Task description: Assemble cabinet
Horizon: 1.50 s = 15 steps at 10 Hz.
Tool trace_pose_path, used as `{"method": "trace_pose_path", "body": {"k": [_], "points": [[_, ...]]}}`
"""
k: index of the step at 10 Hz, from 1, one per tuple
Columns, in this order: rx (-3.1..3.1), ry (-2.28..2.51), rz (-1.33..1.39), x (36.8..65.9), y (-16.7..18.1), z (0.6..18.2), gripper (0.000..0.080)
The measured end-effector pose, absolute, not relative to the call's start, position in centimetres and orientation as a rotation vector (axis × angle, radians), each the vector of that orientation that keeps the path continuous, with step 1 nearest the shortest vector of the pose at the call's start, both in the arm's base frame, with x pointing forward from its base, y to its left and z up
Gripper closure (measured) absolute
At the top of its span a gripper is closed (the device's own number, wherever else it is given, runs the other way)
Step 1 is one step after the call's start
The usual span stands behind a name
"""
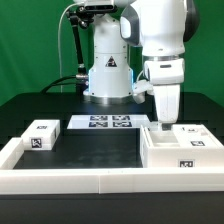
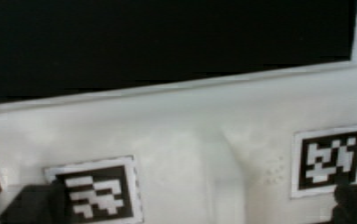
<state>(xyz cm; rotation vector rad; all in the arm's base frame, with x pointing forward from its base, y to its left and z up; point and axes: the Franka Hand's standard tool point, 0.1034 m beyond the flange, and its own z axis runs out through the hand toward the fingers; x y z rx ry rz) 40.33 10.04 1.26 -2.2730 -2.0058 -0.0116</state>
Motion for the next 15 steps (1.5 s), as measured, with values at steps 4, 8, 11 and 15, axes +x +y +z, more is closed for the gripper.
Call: {"method": "trace_pose_path", "body": {"k": [4,8,11,15], "points": [[-2.274,-2.000,-0.006,40.2,9.9,1.1,0.0405],[-2.280,-2.003,-0.020,40.5,9.9,1.3,0.0729],[-2.283,-2.006,-0.022,40.6,9.8,1.5,0.0729],[-2.325,-2.028,-0.016,41.8,8.8,5.0,0.0729]]}}
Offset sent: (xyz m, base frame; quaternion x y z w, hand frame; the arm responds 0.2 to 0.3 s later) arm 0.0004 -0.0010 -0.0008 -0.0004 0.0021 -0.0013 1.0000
